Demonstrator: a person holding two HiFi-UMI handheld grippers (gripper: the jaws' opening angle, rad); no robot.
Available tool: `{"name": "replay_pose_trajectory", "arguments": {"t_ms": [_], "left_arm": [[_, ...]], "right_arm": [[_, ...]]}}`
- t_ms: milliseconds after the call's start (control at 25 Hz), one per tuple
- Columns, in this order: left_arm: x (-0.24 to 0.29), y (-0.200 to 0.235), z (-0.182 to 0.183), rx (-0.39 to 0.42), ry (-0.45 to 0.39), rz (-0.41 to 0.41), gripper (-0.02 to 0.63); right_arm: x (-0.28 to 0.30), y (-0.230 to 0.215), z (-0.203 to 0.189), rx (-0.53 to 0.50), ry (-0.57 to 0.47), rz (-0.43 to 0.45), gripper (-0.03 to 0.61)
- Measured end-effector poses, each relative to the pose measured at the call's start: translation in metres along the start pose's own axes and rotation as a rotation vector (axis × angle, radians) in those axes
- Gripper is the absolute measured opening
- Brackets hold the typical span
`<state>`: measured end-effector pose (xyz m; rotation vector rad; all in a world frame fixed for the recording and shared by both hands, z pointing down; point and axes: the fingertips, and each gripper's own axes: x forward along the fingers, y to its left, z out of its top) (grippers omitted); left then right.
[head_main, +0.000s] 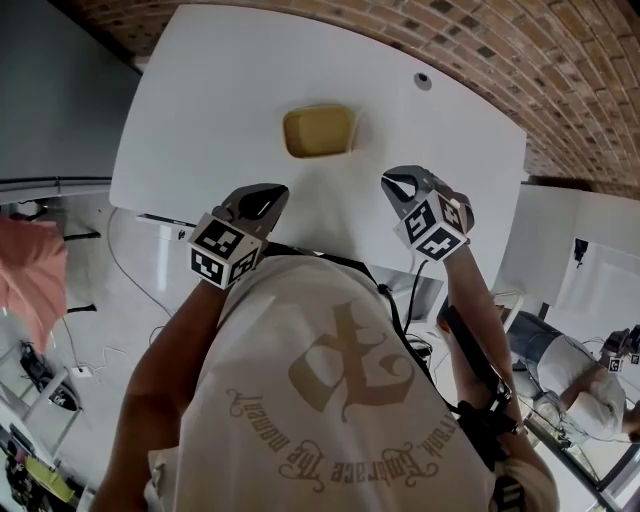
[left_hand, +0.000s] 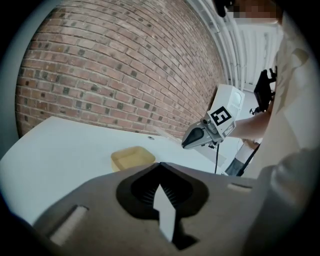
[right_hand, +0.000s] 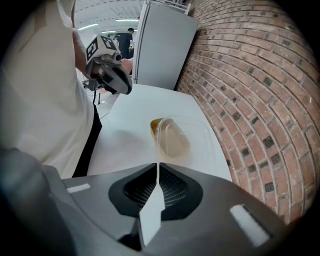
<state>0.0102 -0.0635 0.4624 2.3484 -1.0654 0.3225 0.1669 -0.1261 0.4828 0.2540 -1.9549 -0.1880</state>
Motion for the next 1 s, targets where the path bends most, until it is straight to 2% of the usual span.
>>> {"name": "replay_pose_trajectory", "arguments": {"t_ms": [480,1000], "left_arm": [[0.015,-0.008,0.007,0.036,0.019,-0.036,0.003],[0.017,-0.003,0.010,0.042,0.023,-0.037,0.003]], "right_arm": [[-0.007,-0.003,-0.013,0.048,-0.011,-0.026,0.026],[-0.008,-0.005,-0.011,0.047,-0.009,-0.022,0.026]]}}
